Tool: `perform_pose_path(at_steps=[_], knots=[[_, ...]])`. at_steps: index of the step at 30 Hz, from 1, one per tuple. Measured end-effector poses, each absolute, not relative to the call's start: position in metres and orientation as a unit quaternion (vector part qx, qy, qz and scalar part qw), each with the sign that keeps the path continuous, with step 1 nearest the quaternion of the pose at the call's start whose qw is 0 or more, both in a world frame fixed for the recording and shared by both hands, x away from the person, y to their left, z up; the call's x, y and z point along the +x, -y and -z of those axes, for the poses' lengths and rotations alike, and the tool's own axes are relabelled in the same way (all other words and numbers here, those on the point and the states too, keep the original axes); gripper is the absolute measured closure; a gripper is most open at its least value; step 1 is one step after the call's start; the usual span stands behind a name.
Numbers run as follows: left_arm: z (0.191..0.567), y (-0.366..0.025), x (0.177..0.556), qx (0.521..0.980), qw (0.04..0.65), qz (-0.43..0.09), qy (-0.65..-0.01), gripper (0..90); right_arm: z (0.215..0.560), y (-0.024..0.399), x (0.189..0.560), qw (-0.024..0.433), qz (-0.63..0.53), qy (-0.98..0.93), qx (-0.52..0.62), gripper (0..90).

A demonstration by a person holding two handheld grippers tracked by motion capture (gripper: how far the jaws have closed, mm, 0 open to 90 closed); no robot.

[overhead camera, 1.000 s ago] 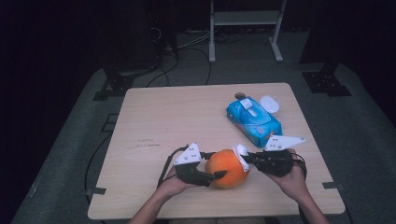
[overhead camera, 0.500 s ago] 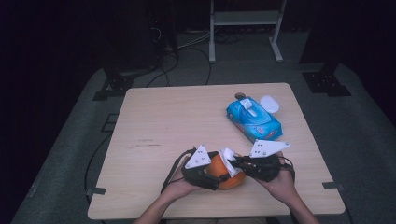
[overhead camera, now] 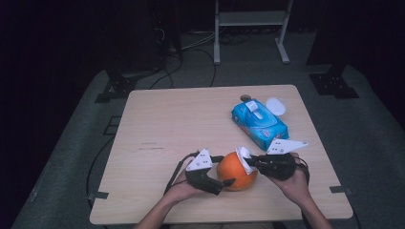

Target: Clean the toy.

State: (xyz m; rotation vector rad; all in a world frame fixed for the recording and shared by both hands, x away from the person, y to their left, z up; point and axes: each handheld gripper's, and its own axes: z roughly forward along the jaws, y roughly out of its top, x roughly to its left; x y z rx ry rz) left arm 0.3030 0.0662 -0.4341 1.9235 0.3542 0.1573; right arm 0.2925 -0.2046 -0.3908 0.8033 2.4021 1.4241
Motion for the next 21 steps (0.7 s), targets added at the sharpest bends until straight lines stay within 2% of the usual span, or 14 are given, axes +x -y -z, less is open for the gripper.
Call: perform_pose_path(at_steps=[4, 5, 9, 13, 18, 19, 21], knots=[[0.443, -0.067, 0.309, 0.807, 0.567, -0.058, -0.154, 4.1, 0.391, 0.204, 0.291, 0.106, -0.487, -0.826, 0.263, 84.0], [0.445, -0.065, 0.308, 0.806, 0.571, -0.055, -0.148, 5.5, 0.391, 0.204, 0.291, 0.104, -0.488, -0.826, 0.263, 84.0], [0.437, -0.062, 0.301, 0.81, 0.563, -0.067, -0.149, 23.1, 0.39, 0.203, 0.29, 0.109, -0.492, -0.821, 0.269, 84.1], [0.418, -0.065, 0.296, 0.821, 0.548, -0.037, -0.157, 27.1, 0.384, 0.201, 0.29, 0.104, -0.511, -0.81, 0.269, 84.1], [0.417, -0.074, 0.3, 0.821, 0.554, -0.009, -0.139, 21.8, 0.395, 0.201, 0.296, 0.097, -0.497, -0.815, 0.281, 84.0], [0.419, -0.074, 0.301, 0.82, 0.555, -0.023, -0.137, 19.1, 0.398, 0.203, 0.299, 0.082, -0.504, -0.811, 0.286, 84.0], [0.425, -0.072, 0.304, 0.825, 0.546, -0.049, -0.139, 11.1, 0.397, 0.203, 0.3, 0.087, -0.501, -0.812, 0.287, 83.9]])
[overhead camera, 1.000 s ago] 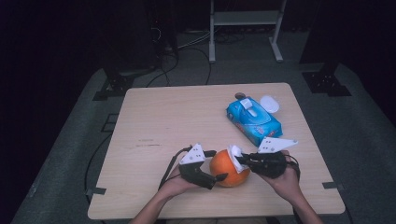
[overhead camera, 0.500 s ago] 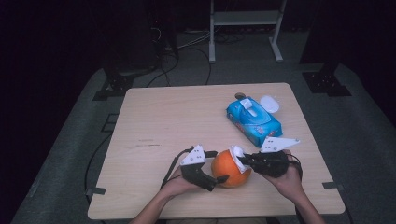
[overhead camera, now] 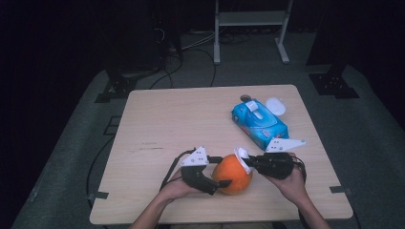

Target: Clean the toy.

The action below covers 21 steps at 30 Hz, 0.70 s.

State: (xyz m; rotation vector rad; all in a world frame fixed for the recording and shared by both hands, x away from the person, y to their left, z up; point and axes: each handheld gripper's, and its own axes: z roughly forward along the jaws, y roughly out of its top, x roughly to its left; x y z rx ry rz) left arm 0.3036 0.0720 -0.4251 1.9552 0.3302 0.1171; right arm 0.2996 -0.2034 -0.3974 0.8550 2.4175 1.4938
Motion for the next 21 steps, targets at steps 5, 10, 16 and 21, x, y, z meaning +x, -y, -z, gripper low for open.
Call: perform_pose_path(at_steps=[5, 10, 16, 21], knots=[[0.441, -0.063, 0.302, 0.826, 0.545, -0.056, -0.131, 13.1, 0.397, 0.201, 0.299, 0.091, -0.496, -0.816, 0.281, 83.9], [0.424, -0.069, 0.299, 0.818, 0.553, -0.059, -0.145, 33.9, 0.388, 0.201, 0.293, 0.102, -0.506, -0.81, 0.279, 84.7], [0.422, -0.072, 0.301, 0.825, 0.536, -0.059, -0.168, 35.1, 0.376, 0.197, 0.286, 0.119, -0.514, -0.808, 0.262, 84.9], [0.426, -0.079, 0.307, 0.822, 0.535, -0.048, -0.188, 35.1, 0.388, 0.195, 0.289, 0.107, -0.498, -0.819, 0.264, 84.8]])
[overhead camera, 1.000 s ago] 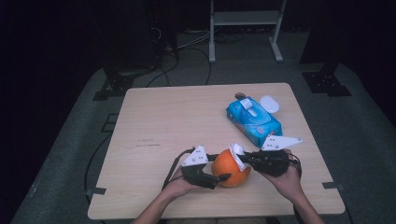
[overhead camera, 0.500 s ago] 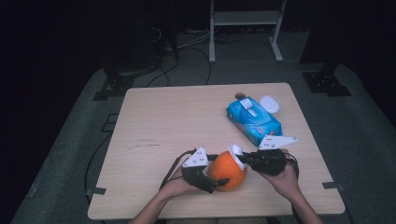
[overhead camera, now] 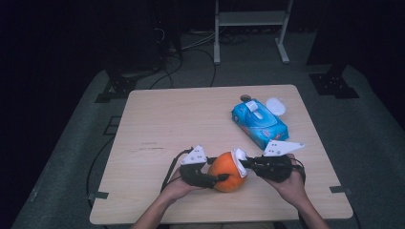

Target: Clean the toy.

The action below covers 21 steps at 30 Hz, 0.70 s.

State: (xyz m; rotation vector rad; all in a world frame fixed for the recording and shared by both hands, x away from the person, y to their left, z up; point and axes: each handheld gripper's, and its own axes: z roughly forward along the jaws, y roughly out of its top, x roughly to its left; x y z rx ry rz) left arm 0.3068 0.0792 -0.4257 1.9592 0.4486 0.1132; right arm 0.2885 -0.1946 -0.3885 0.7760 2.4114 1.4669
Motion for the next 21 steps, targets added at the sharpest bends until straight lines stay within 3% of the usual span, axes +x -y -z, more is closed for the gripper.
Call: perform_pose_path(at_steps=[11, 16, 21], knots=[[0.43, -0.073, 0.306, 0.817, 0.534, -0.061, -0.209, 30.3, 0.382, 0.177, 0.277, 0.133, -0.482, -0.834, 0.233, 84.9], [0.432, -0.07, 0.304, 0.822, 0.537, -0.07, -0.177, 18.8, 0.388, 0.191, 0.288, 0.125, -0.49, -0.822, 0.261, 84.9], [0.434, -0.069, 0.305, 0.82, 0.534, -0.084, -0.187, 26.6, 0.389, 0.19, 0.288, 0.126, -0.489, -0.822, 0.265, 85.0]])
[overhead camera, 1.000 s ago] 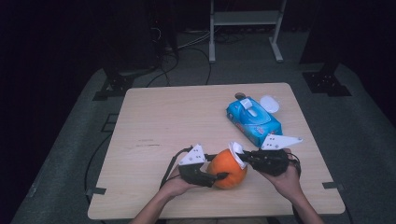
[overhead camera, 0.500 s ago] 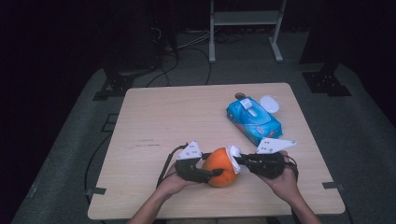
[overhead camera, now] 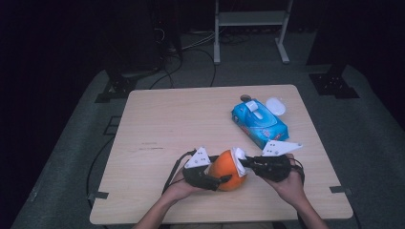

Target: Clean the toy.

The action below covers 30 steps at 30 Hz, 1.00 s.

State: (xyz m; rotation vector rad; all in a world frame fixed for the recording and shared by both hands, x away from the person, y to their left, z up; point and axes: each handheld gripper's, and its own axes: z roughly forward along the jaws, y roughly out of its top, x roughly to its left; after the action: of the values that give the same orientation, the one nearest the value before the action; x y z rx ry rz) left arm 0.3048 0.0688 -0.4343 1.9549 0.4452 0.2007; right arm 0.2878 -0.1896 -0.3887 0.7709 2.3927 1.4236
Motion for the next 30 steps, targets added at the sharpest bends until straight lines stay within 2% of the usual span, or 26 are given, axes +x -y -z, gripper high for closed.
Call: perform_pose_path(at_steps=[6, 10, 15, 20, 27, 30], knots=[[0.437, -0.066, 0.305, 0.815, 0.533, -0.088, -0.21, 28.0, 0.386, 0.176, 0.277, 0.13, -0.487, -0.831, 0.235, 84.9], [0.436, -0.066, 0.305, 0.811, 0.538, -0.083, -0.214, 28.9, 0.386, 0.182, 0.282, 0.132, -0.489, -0.827, 0.243, 84.9], [0.436, -0.067, 0.303, 0.815, 0.545, -0.069, -0.187, 20.8, 0.395, 0.2, 0.295, 0.132, -0.484, -0.818, 0.282, 84.9], [0.436, -0.066, 0.303, 0.816, 0.538, -0.087, -0.193, 27.3, 0.393, 0.197, 0.29, 0.142, -0.482, -0.819, 0.276, 85.0], [0.437, -0.068, 0.306, 0.807, 0.539, -0.081, -0.227, 27.6, 0.387, 0.174, 0.274, 0.131, -0.489, -0.831, 0.231, 85.1], [0.436, -0.066, 0.303, 0.809, 0.537, -0.087, -0.223, 28.9, 0.387, 0.17, 0.272, 0.142, -0.479, -0.838, 0.222, 85.0]])
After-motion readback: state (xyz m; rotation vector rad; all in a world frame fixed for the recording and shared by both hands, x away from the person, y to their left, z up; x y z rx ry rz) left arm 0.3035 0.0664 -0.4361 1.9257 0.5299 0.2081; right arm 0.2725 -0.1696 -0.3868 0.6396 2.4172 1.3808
